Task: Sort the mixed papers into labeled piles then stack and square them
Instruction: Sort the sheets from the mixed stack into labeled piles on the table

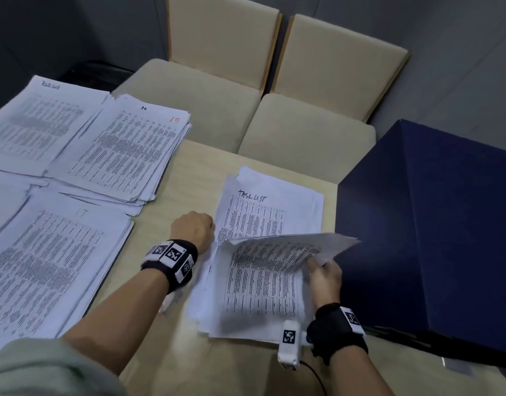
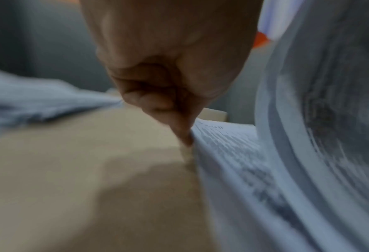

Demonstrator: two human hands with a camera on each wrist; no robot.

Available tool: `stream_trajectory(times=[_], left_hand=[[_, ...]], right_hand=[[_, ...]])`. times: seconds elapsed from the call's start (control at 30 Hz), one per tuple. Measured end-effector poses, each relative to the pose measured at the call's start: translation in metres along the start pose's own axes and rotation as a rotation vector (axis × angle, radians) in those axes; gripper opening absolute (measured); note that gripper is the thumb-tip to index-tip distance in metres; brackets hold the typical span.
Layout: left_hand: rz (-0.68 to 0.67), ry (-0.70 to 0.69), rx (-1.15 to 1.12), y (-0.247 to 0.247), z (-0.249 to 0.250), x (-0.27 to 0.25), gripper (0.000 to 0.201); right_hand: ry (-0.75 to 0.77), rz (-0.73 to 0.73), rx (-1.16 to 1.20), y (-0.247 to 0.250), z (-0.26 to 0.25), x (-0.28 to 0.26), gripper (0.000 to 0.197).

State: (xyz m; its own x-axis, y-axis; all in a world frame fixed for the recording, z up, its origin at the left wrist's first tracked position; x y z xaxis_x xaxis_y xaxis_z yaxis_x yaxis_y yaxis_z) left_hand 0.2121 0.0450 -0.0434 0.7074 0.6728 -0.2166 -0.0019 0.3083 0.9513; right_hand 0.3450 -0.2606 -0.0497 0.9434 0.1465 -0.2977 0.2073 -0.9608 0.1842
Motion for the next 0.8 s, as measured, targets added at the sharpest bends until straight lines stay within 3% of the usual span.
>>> stream_trajectory(times=[0.07, 0.17, 0.27, 0.37, 0.43, 0.57, 0.63, 0.73, 0.8], left_hand=[[0.069, -0.085, 0.117, 0.015, 0.009, -0.002, 0.034], [0.126, -0.228, 0.101, 0.029, 0.018, -0.008, 0.034], [0.155, -0.327, -0.067, 0.039, 0.019, -0.015, 0.029], [0.206, -0.354, -0.379, 0.049, 0.011, -0.025, 0.020], [0.132, -0.309, -0.590, 0.043, 0.006, -0.027, 0.008], [-0.133, -0.236, -0.735, 0.014, 0.008, -0.026, 0.035], [-0.106, -0.090, -0.746, 0.006, -0.004, -0.019, 0.032], [0.012, 0.194, -0.571, 0.002, -0.026, -0.013, 0.012], [0.002, 0.264, -0.515, -0.003, -0.029, -0.012, 0.006]], right_hand=[[-0.013, 0.026, -0.022, 0.000, 0.003, 0.005, 0.021], [-0.025, 0.012, -0.007, -0.004, 0.006, 0.010, 0.028], [-0.080, 0.002, 0.026, -0.009, 0.015, 0.015, 0.025], [-0.175, -0.025, 0.119, -0.017, 0.025, 0.017, 0.015], [-0.188, -0.029, 0.158, -0.019, 0.027, 0.018, 0.017], [-0.152, -0.019, 0.175, -0.019, 0.023, 0.016, 0.016], [-0.127, -0.012, 0.196, -0.020, 0.019, 0.015, 0.018], [-0.087, 0.020, 0.241, -0.017, 0.014, 0.013, 0.032], [-0.074, 0.023, 0.285, -0.016, 0.014, 0.014, 0.033]])
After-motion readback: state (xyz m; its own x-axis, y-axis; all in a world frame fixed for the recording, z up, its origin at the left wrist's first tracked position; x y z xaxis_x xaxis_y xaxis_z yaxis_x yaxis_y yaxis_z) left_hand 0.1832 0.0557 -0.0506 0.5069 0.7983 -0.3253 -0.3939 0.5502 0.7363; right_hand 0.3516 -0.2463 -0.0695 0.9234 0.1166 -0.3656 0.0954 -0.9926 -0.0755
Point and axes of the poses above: each hand's wrist, its own x-axis towards the middle knuckle, its own y-axis out of the back of the hand, z = x × y, the point moved 10 cm from there along x, towards the middle knuckle, and after that the axes turned 2 degrees about y, right-handed, at the moved point
